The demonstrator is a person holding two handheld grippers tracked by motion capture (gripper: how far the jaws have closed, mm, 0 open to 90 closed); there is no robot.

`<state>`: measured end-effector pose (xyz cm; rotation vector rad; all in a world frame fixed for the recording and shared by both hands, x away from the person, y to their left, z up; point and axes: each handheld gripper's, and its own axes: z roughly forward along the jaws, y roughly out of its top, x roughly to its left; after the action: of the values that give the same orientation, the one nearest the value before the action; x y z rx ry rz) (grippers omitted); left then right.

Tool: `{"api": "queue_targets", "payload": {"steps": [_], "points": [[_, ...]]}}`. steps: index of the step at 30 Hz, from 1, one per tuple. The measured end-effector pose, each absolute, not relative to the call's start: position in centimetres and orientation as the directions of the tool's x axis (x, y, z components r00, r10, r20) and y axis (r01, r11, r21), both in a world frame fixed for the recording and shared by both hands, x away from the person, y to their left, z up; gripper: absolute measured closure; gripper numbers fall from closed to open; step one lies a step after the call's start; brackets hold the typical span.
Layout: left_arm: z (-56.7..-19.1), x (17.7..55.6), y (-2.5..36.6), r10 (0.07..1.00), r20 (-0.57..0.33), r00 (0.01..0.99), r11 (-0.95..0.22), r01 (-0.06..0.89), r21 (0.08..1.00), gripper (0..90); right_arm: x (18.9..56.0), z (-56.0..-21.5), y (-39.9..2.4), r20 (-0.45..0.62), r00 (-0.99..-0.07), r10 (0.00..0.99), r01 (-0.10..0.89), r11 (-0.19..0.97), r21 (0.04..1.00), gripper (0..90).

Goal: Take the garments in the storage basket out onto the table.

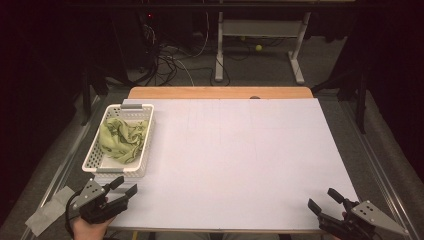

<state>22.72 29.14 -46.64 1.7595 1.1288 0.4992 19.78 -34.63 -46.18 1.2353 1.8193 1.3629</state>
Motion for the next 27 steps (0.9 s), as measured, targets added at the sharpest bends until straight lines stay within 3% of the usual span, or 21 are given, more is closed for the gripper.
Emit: {"api": "queue_targets", "payload": {"steps": [27], "points": [[-46.31, 22.55, 29.07, 0.858, -0.146, 0.493, -0.119, 0.466, 0.877, 36.5, 19.87, -46.18, -34.56, 0.097, -0.433, 0.896, 0.343, 0.065, 0.937, 21.2]]}}
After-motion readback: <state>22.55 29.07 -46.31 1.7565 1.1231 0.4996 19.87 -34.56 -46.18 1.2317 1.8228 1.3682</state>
